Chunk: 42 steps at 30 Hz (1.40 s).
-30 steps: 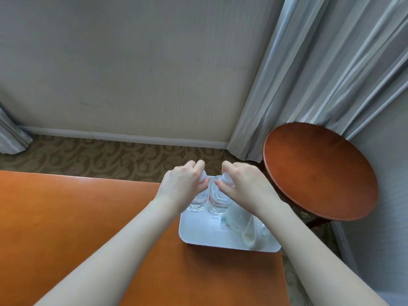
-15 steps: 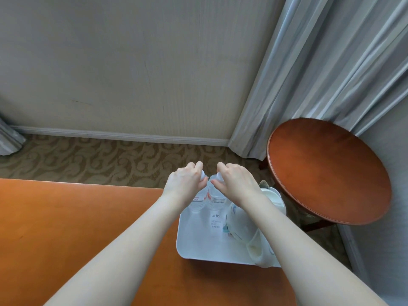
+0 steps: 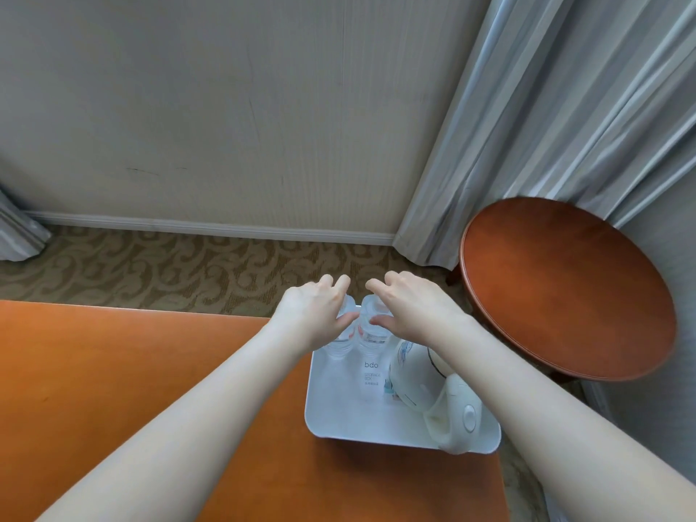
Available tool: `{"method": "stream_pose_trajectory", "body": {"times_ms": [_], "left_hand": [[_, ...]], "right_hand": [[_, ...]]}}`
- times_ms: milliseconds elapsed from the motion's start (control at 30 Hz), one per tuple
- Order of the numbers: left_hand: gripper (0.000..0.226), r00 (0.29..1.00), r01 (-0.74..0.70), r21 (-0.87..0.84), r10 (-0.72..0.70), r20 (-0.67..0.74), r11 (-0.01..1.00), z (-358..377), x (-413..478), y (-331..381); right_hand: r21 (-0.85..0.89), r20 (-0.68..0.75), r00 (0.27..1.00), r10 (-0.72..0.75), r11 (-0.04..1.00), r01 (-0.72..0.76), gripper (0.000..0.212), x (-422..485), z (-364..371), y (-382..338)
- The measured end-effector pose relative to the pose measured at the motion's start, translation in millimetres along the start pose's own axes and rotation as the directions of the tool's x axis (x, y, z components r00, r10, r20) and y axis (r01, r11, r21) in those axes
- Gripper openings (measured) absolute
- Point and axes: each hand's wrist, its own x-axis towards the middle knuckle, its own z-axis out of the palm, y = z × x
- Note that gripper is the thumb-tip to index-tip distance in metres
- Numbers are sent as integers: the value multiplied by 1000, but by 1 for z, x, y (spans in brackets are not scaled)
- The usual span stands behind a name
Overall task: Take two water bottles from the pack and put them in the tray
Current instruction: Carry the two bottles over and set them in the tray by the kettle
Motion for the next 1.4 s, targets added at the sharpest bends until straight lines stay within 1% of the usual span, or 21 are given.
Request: {"method": "stream_pose_trajectory", "body": {"times_ms": [100, 167, 233, 267, 367, 467, 567, 700, 833, 900, 1033, 1167, 1400], "left_hand": [[49, 977, -185, 40, 180, 115, 982, -13, 5, -10], [37, 948, -288, 83, 272, 165, 954, -19, 9, -16], [23, 936, -326, 101, 305, 177, 940, -21, 11, -21], [20, 932, -337, 104, 316, 177, 936, -22, 11, -22], [22, 929, -352, 88, 336, 154, 932, -21, 10, -22], [24, 945, -316, 57, 309, 109, 947, -19, 10, -20], [25, 965, -248, 7, 247, 91, 969, -18, 9, -14], [33, 994, -86, -52, 90, 66, 995, -13, 10, -3], [35, 997, 67, -121, -63, 39, 990, -9, 13, 8], [34, 993, 116, -150, -114, 17, 982, -7, 14, 11], [32, 987, 156, -174, -160, -9, 972, -3, 12, 14], [33, 987, 158, -196, -158, 15, 968, -1, 14, 14], [34, 985, 170, -219, -165, 38, 961, -4, 12, 12]], "right_hand": [[-94, 78, 992, -103, 989, 110, 37, 1, -11, 3], [-148, 107, 982, -158, 974, 173, 30, 2, -15, 4], [-159, 118, 976, -181, 967, 199, 23, 4, -17, 5], [-152, 123, 976, -181, 968, 199, 21, 5, -17, 5], [-118, 125, 982, -140, 981, 155, 15, 8, -15, 5], [-78, 107, 991, -81, 993, 89, 13, 9, -10, 3], [-23, 65, 998, -19, 1000, 21, 21, 8, -6, 4], [61, -20, 997, 70, 996, -69, 30, 6, -1, 4], [134, -85, 981, 172, 978, -159, 28, 7, 4, -3], [167, -104, 972, 211, 967, -192, 29, 6, 7, -5], [191, -107, 961, 254, 954, -231, 32, 4, 12, -8], [191, -119, 960, 255, 954, -230, 27, 3, 12, -7], [197, -134, 952, 273, 949, -245, 25, 3, 13, -8]]}}
